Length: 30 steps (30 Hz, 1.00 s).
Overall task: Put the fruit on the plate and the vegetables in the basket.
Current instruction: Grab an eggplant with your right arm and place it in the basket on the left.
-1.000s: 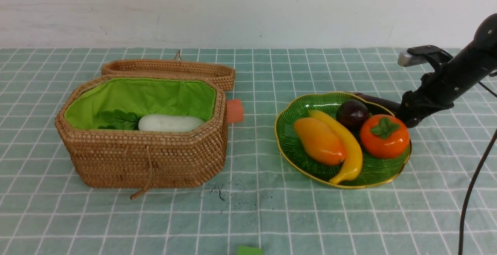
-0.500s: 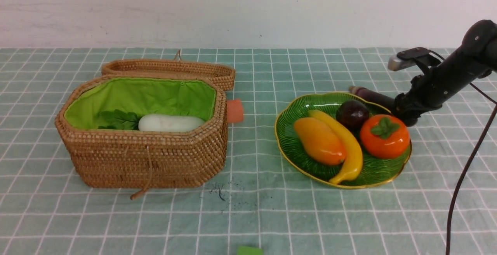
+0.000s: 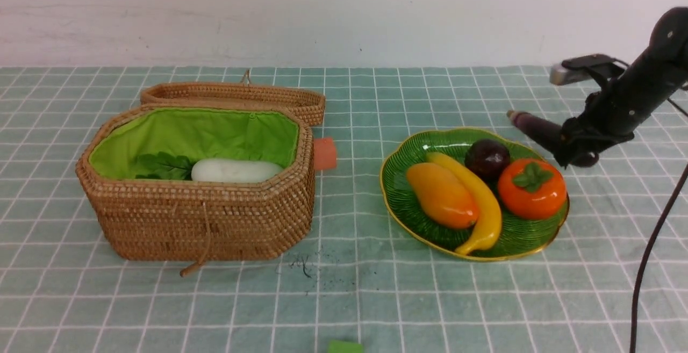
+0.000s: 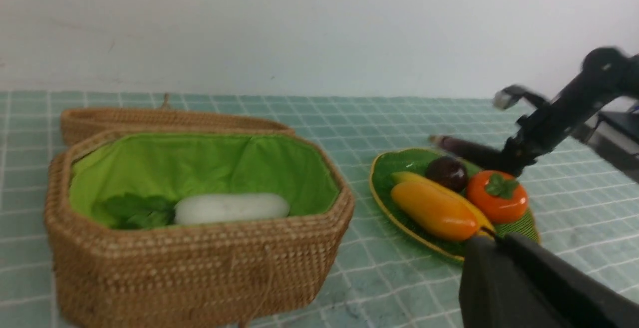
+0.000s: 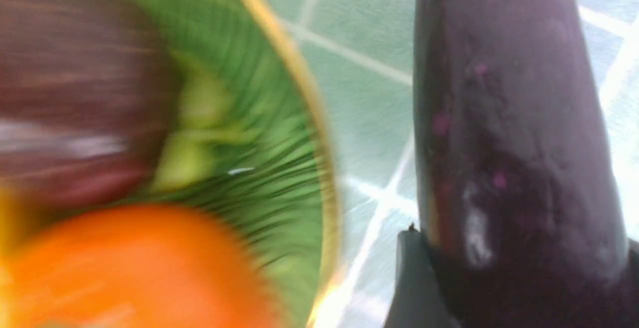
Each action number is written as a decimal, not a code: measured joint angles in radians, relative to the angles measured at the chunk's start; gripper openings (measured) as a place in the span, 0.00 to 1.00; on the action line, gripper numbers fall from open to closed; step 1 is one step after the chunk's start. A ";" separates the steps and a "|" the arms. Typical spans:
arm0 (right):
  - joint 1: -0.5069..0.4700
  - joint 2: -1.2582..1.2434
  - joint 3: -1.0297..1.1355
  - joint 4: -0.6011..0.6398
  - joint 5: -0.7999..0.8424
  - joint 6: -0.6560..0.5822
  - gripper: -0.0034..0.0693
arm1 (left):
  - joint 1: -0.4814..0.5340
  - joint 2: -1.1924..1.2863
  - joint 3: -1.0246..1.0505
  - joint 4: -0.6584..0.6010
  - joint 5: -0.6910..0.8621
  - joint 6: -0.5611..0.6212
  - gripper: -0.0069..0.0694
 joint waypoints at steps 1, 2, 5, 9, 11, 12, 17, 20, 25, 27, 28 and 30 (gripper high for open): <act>0.018 -0.037 0.000 0.023 0.015 0.002 0.61 | 0.000 0.000 0.000 0.007 0.013 0.000 0.10; 0.022 -0.044 0.000 0.028 0.015 0.002 0.61 | 0.000 0.000 0.000 0.009 0.015 0.000 0.10; 0.122 -0.153 -0.001 0.124 0.029 -0.027 0.61 | 0.000 0.000 0.000 0.036 0.028 -0.001 0.10; 0.372 -0.241 -0.003 0.288 0.008 -0.118 0.61 | 0.000 0.000 0.000 0.061 0.031 -0.001 0.10; 0.441 -0.242 -0.003 0.314 -0.028 -0.139 0.61 | 0.000 0.000 0.000 0.062 0.031 -0.001 0.10; 0.460 -0.240 -0.003 0.316 -0.039 -0.141 0.61 | 0.000 0.000 0.000 0.062 0.031 -0.001 0.10; 0.649 -0.174 -0.003 0.328 -0.263 -0.171 0.61 | 0.000 0.000 0.000 0.062 0.031 -0.001 0.10; 0.717 -0.116 -0.001 0.321 -0.395 -0.188 0.61 | 0.000 0.000 0.000 0.062 0.031 -0.001 0.10; 0.768 -0.068 0.000 0.271 -0.477 -0.188 0.69 | 0.000 0.000 0.000 0.062 0.031 -0.001 0.10; 0.773 -0.064 0.000 0.248 -0.478 -0.187 0.78 | 0.000 0.000 0.000 0.062 0.031 -0.001 0.10; 0.773 -0.065 0.000 0.235 -0.469 -0.175 0.86 | 0.000 0.000 0.000 0.062 0.031 -0.001 0.10; 0.771 -0.082 0.001 0.210 -0.432 -0.136 0.93 | 0.000 0.000 0.000 0.063 0.031 -0.001 0.10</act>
